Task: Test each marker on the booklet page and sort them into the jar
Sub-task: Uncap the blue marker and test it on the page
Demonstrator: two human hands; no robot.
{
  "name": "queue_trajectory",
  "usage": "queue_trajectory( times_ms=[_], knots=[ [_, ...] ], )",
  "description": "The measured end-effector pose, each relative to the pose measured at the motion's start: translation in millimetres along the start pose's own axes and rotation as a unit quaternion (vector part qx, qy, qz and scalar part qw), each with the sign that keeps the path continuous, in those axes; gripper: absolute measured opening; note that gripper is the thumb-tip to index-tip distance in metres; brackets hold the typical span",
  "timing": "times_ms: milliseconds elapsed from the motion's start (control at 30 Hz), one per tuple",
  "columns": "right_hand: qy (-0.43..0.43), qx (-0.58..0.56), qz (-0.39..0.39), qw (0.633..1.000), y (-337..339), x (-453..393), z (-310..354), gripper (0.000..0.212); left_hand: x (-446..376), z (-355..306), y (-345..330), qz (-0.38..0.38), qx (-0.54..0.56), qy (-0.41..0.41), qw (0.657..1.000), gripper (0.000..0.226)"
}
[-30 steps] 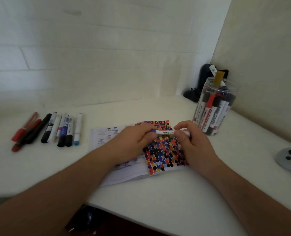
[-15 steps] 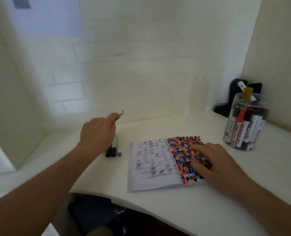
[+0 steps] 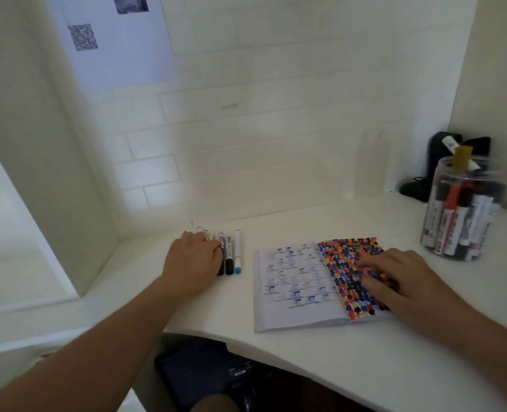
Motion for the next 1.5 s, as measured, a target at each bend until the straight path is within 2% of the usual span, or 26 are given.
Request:
queue_trajectory(
  times_ms=[100,200,433,533,633,733,800,900,1000,1133,1233,1333,1500],
  knots=[
    [-0.004,-0.003,0.004,1.000,0,0,-1,0.056,-3,4,-1,0.011,0.040,0.027,0.999,0.038],
    [-0.014,-0.006,0.007,1.000,0,0,-1,0.043,-4,6,-3,0.024,0.058,0.038,0.997,0.035],
    [-0.022,-0.008,0.017,1.000,1,0,1,0.037,-4,2,-1,0.026,0.065,0.059,0.996,0.037],
    [-0.024,0.000,0.021,0.999,-1,0,0,0.043,-4,-26,20,0.008,0.091,0.036,0.995,0.036],
    [-0.044,0.047,0.016,0.998,-1,0,-4,0.042,-5,-82,48,0.019,0.156,-0.006,0.987,0.034],
    [-0.085,0.029,-0.007,0.996,6,0,-15,0.042,6,-145,67,0.078,0.236,-0.062,0.967,0.039],
    [-0.099,0.006,-0.019,0.995,11,0,-21,0.041,23,-180,67,0.139,0.265,-0.108,0.948,0.055],
    [-0.092,0.018,0.000,0.996,9,2,-23,0.045,51,-212,44,0.217,0.236,-0.167,0.932,0.079],
    [-0.082,0.044,0.028,0.995,5,3,-21,0.047,58,-221,27,0.192,0.171,-0.216,0.942,0.078],
    [-0.086,0.068,0.029,0.994,7,6,-19,0.031,43,-217,20,0.159,0.166,-0.259,0.938,0.069],
    [-0.089,0.081,0.032,0.992,8,8,-13,0.027,39,-214,17,0.140,0.166,-0.284,0.934,0.077],
    [-0.090,0.087,0.038,0.991,7,8,-9,0.028,40,-213,15,0.119,0.182,-0.283,0.934,0.080],
    [-0.098,0.083,0.043,0.991,13,9,-4,0.027,38,-209,35,0.039,0.228,-0.261,0.937,0.081]
  ],
)
Point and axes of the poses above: each hand's wrist, its own x-axis away from the middle knuckle, its own y-axis out of the back of the hand, z = x × y, the point moved 7 cm from there along -x, towards the middle knuckle, and after that the axes turned 8 degrees about -z, right-handed, at the moved point
